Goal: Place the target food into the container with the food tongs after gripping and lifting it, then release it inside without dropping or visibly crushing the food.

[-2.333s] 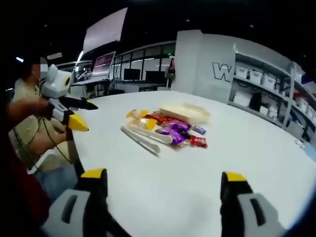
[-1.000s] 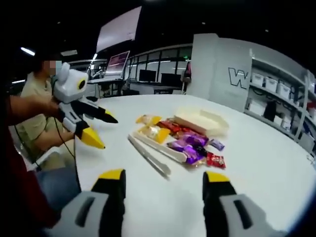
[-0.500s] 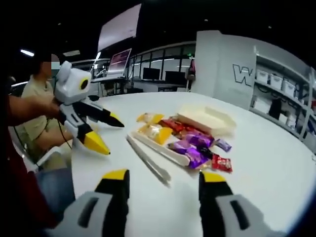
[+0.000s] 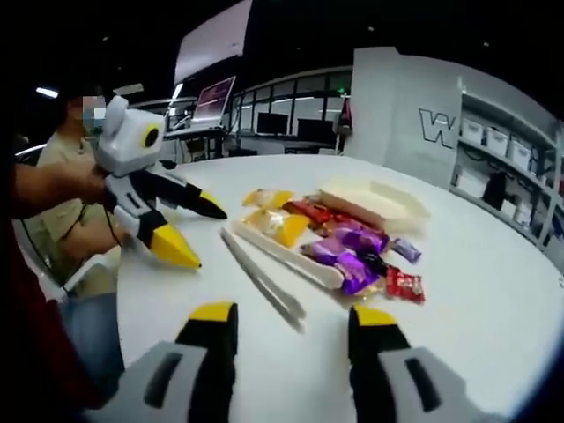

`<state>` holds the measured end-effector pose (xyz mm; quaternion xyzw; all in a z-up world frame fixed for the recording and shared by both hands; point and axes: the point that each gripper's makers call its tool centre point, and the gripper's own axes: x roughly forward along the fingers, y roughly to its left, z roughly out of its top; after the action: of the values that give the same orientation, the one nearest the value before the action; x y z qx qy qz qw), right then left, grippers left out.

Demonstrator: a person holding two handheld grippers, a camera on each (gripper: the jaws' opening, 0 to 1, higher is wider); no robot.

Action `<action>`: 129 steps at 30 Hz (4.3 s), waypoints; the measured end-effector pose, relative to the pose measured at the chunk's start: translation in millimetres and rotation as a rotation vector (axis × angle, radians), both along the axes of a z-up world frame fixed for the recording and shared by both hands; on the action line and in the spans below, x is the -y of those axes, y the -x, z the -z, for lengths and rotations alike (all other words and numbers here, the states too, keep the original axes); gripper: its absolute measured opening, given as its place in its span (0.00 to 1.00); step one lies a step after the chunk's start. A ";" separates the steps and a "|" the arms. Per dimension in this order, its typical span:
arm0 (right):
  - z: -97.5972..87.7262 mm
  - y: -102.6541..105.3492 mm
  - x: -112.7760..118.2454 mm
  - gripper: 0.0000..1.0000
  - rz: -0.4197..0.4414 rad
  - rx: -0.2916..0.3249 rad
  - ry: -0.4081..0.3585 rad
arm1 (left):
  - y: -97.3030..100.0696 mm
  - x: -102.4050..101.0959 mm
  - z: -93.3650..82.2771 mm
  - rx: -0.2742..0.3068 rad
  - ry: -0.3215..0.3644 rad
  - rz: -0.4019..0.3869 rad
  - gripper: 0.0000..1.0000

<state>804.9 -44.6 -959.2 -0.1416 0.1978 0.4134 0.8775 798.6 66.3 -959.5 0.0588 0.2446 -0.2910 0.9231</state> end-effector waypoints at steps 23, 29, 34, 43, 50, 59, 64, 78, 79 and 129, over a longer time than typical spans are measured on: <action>0.8 0.9 -6.9 0.16 -0.034 0.034 0.036 | -11.5 5.8 -1.1 0.054 -0.034 0.070 0.34; -1.6 1.6 -3.3 0.07 -0.035 0.053 0.047 | -8.2 7.1 -1.8 0.041 -0.034 0.063 0.35; -1.2 6.4 -4.5 0.07 -0.037 0.044 0.041 | -4.0 7.8 -1.5 0.037 -0.034 0.059 0.36; -1.1 22.4 -5.4 0.05 -0.093 0.062 0.067 | 10.8 4.8 -0.8 0.025 -0.030 0.061 0.34; 0.6 32.2 -6.9 0.03 -0.132 0.034 0.054 | 11.1 -0.2 -1.3 0.049 -0.022 0.054 0.27; 2.0 46.3 -11.7 0.00 -0.228 -0.016 0.029 | 9.5 3.9 -1.2 0.073 -0.061 0.095 0.35; 1.9 54.5 -15.8 0.00 -0.273 -0.037 -0.017 | 6.2 5.5 0.4 0.074 -0.036 0.124 0.37; -30.5 74.9 -18.0 0.00 -0.364 -0.087 -0.221 | 14.9 27.3 -21.6 0.052 0.229 0.225 0.55; -33.4 75.7 -18.6 0.00 -0.367 -0.093 -0.241 | 14.5 27.9 -22.3 0.051 0.239 0.227 0.55; -130.5 120.4 -41.2 0.00 -0.625 -0.182 -0.595 | 70.1 80.9 -130.2 -0.027 0.804 0.548 0.40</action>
<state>684.5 -3.4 -828.7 0.1013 0.0943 0.7086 0.6920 728.6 -14.6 -829.2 -0.2441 0.1002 -0.5955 0.7588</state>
